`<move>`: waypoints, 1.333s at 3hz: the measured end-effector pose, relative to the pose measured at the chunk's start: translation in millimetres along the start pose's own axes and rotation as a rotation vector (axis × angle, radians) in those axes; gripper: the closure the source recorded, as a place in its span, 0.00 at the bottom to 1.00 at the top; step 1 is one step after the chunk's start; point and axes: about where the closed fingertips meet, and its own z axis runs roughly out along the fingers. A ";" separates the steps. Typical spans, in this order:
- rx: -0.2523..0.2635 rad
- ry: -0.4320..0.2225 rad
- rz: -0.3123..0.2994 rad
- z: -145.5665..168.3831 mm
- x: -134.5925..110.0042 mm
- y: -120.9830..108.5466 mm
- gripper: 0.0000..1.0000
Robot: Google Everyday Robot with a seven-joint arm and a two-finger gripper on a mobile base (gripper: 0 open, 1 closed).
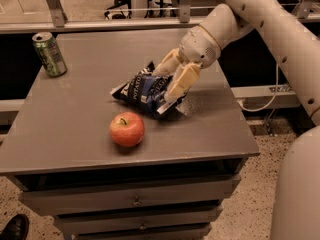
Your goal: Move blue chip bag near apple
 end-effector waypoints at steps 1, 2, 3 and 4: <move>-0.001 0.004 -0.007 -0.1 -0.6 -0.3 0.00; 0.027 0.015 0.004 -8.6 5.8 -1.3 0.00; 0.090 0.015 0.037 -27.3 21.2 -0.2 0.00; 0.275 -0.035 0.115 -84.2 62.0 11.7 0.00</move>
Offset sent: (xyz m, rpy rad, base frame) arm -0.0212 -0.0257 0.0024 -0.0583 0.0283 0.0666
